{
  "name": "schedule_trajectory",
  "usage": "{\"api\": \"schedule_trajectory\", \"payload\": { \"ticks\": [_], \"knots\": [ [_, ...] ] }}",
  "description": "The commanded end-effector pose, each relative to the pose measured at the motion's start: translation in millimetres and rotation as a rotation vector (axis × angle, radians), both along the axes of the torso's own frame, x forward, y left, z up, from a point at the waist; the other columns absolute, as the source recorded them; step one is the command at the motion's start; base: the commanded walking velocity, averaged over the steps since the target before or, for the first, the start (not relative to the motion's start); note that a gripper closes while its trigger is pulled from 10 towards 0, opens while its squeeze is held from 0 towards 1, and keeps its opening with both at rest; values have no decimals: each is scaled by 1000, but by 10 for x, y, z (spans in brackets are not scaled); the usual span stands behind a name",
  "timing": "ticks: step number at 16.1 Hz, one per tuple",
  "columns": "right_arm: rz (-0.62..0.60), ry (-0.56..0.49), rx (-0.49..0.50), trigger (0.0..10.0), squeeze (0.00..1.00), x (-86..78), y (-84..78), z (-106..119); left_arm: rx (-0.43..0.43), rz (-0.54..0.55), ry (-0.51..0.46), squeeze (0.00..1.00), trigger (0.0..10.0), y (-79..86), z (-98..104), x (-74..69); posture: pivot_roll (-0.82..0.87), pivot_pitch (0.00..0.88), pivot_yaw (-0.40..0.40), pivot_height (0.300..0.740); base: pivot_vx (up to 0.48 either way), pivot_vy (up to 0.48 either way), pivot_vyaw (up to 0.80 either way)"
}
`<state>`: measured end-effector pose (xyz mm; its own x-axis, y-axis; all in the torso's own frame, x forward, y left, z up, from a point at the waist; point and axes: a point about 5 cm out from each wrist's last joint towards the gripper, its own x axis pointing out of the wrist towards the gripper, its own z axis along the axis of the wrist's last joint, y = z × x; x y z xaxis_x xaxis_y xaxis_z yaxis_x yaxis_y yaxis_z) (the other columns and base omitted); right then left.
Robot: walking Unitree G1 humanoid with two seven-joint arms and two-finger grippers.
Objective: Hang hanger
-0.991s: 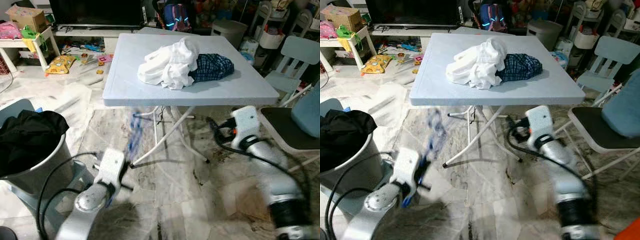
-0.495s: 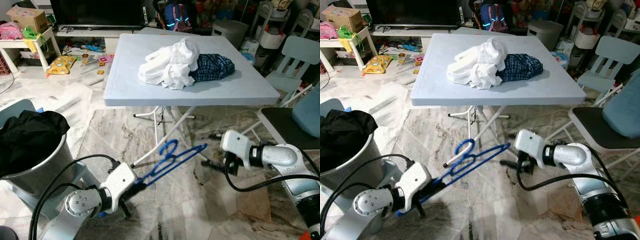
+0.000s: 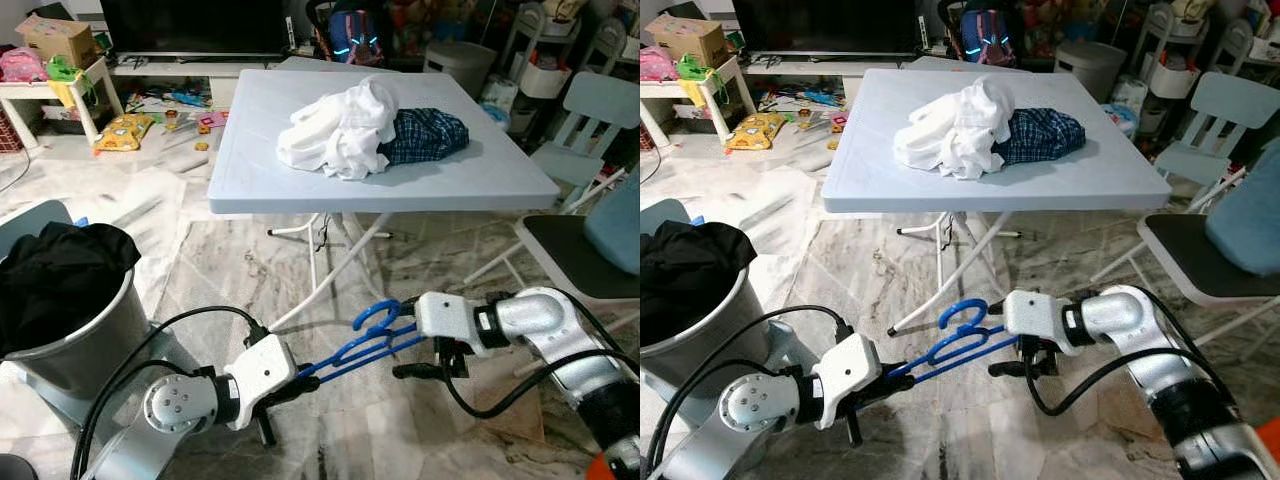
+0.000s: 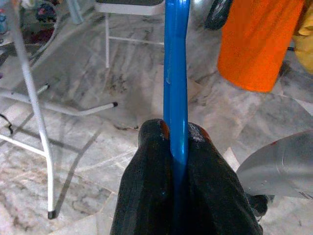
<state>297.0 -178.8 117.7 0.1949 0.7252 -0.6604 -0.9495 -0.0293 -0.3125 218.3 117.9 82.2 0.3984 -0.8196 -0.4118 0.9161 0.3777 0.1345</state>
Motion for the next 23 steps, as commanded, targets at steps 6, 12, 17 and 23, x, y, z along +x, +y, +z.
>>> {"api": "schedule_trajectory", "payload": {
  "ticks": [6,12,17,23],
  "knots": [
    [33,-51,-120,0,0,134,-82,76,18,-47,-11,0,10000,-14,-13,-19,-66,4,-23,740,0,0,0],
    [46,-3,-301,0,0,135,-250,42,35,-61,-12,0,10000,-21,-40,-30,-71,6,-22,740,0,0,0],
    [42,37,-362,0,0,101,-333,-10,41,-61,-11,0,10000,-35,-62,-38,-74,9,-25,740,0,0,0],
    [48,47,-351,0,0,101,-274,-12,41,-63,-14,0,10000,-52,-70,-33,-77,9,-27,740,0,0,0]
  ]
}}
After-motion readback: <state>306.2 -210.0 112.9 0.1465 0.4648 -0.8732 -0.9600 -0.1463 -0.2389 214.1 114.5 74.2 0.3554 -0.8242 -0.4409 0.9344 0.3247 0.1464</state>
